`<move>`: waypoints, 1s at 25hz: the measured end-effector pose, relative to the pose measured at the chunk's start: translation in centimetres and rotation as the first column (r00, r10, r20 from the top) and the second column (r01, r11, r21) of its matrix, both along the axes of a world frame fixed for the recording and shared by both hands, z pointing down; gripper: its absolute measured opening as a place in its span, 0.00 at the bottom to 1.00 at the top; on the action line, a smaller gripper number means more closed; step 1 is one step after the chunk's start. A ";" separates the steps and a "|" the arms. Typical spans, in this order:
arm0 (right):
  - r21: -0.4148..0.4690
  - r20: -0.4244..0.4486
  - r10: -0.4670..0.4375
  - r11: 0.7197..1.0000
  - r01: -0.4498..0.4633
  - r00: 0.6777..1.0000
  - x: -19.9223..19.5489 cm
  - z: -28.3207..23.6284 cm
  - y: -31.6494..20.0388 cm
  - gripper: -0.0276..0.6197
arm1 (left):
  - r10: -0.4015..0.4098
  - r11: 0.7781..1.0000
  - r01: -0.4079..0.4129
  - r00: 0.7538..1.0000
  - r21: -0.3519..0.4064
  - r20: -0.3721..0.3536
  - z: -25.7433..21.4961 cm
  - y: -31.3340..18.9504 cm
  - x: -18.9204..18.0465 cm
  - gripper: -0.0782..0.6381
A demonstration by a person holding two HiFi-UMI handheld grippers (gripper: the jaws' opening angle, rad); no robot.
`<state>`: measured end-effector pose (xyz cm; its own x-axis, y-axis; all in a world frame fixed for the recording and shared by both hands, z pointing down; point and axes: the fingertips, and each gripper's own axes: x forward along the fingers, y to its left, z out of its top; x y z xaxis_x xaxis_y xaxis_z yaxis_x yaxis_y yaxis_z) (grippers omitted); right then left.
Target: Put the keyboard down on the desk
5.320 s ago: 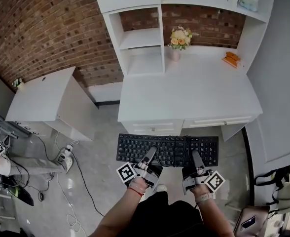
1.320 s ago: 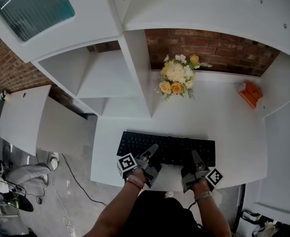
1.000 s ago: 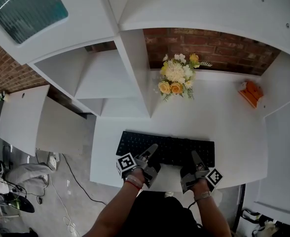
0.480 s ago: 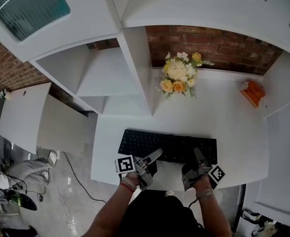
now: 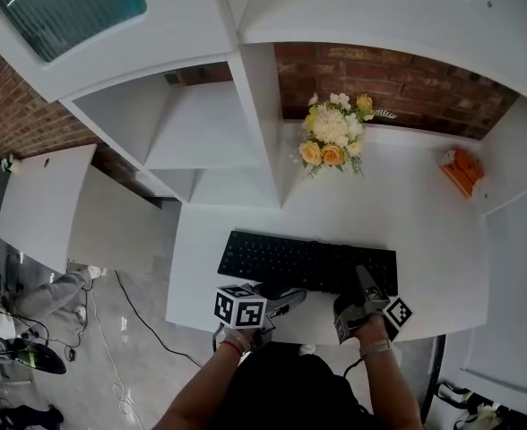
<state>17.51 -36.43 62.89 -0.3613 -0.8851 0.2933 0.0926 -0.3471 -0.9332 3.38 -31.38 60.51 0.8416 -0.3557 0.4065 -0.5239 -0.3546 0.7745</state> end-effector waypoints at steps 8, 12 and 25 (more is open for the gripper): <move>0.063 -0.059 -0.103 0.992 0.107 0.993 -0.2 -0.7 0.1 0.25 | -0.039 0.999 0.039 0.999 0.008 0.031 0.4 0.4 -0.1 0.27; 0.124 -0.061 -0.138 0.982 0.145 0.989 -0.2 -1.6 0.8 0.34 | -0.053 0.999 0.053 0.999 -0.007 0.002 0.2 0.4 0.0 0.24; 0.192 -0.490 -0.483 0.752 0.630 0.726 -2.6 -4.1 6.2 0.39 | -0.066 0.996 0.066 0.998 -0.054 0.014 1.0 0.9 0.2 0.22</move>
<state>14.87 -30.24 58.79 -0.7392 -0.6228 0.2563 -0.4086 0.1122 -0.9058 3.55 -30.43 61.53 0.8119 -0.3872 0.4368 -0.5542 -0.2763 0.7852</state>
